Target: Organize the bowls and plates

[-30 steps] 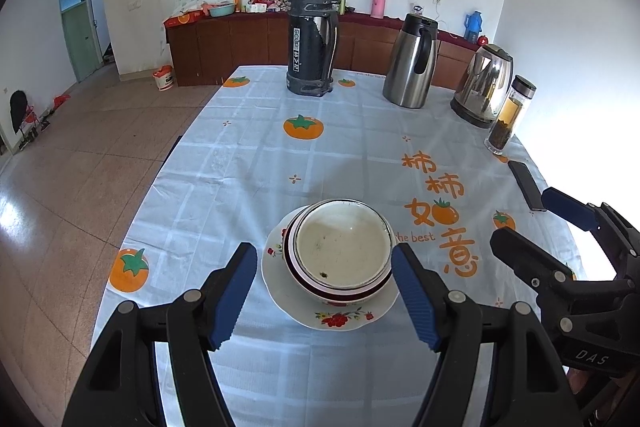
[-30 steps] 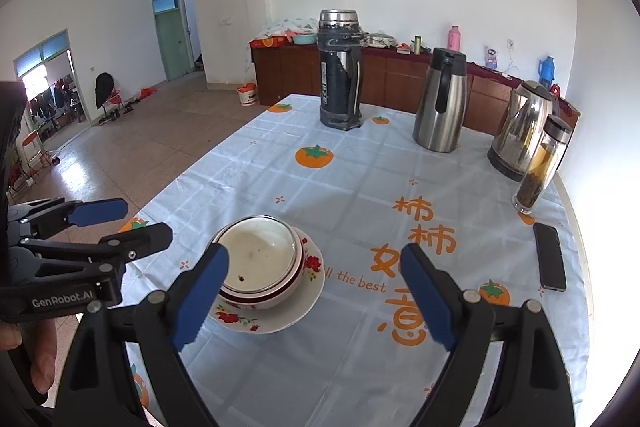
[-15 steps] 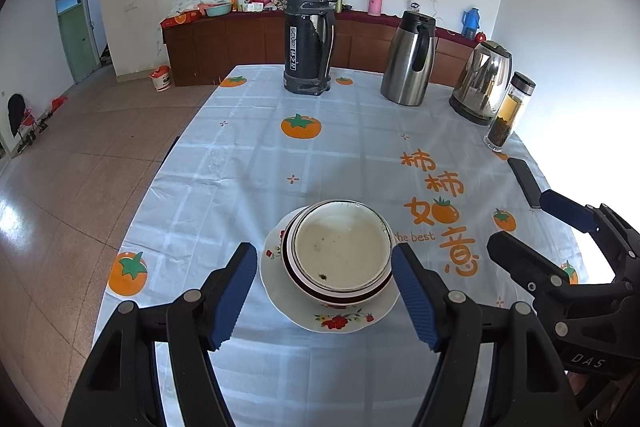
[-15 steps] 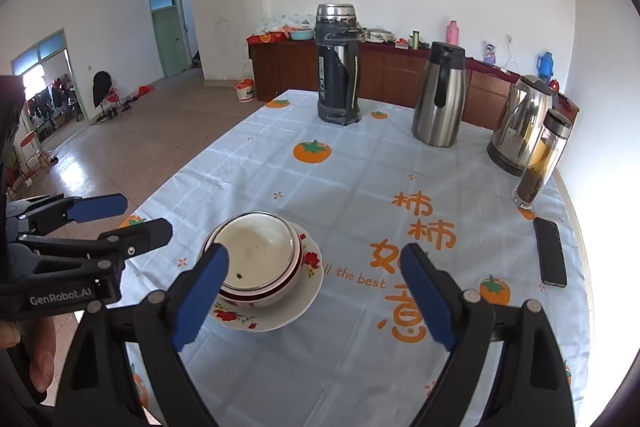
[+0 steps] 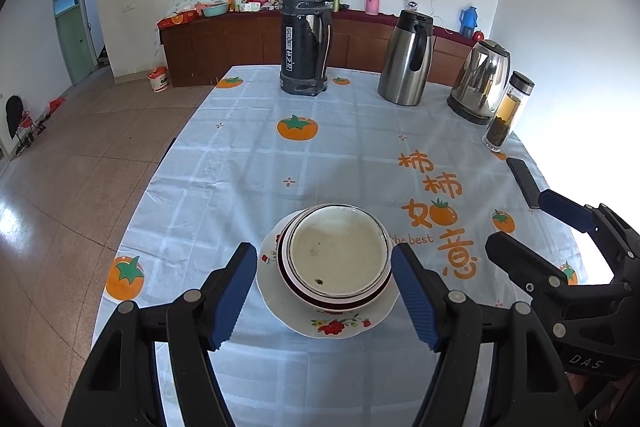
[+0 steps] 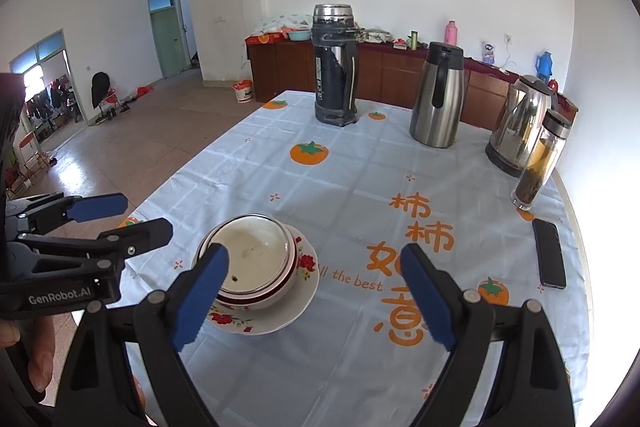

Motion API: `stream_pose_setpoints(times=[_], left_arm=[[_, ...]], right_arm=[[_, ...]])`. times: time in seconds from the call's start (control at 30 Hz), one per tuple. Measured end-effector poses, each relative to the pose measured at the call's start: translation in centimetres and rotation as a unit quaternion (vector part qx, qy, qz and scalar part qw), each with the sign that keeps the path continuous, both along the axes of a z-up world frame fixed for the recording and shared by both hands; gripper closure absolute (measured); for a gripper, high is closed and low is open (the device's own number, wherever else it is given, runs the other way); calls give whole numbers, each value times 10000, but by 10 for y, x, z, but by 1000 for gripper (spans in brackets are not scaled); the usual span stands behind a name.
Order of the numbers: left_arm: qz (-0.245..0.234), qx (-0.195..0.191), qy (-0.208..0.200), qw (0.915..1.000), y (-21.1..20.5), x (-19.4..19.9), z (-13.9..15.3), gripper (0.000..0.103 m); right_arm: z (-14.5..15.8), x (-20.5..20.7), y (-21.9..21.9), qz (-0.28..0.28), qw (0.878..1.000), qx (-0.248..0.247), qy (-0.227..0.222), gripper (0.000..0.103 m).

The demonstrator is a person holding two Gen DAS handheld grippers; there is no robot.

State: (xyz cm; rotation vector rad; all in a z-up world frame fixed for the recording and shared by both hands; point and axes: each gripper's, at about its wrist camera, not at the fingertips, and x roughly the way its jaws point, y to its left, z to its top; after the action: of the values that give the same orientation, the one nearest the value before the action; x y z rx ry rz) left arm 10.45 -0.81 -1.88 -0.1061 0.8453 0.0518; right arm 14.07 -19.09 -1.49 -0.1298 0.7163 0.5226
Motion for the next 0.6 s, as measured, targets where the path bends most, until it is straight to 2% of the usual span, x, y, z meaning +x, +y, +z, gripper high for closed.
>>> stream_pose_setpoints(times=[0.43,0.6], left_arm=[[-167,113,49,9998,-7,11,0,31],[-151,81,-53,9998,-6,12,1,31]], right_arm=[[-2,8,-5,-23,10000,12,29,14],[-3,9,-5,-33,10000,7,43,14]])
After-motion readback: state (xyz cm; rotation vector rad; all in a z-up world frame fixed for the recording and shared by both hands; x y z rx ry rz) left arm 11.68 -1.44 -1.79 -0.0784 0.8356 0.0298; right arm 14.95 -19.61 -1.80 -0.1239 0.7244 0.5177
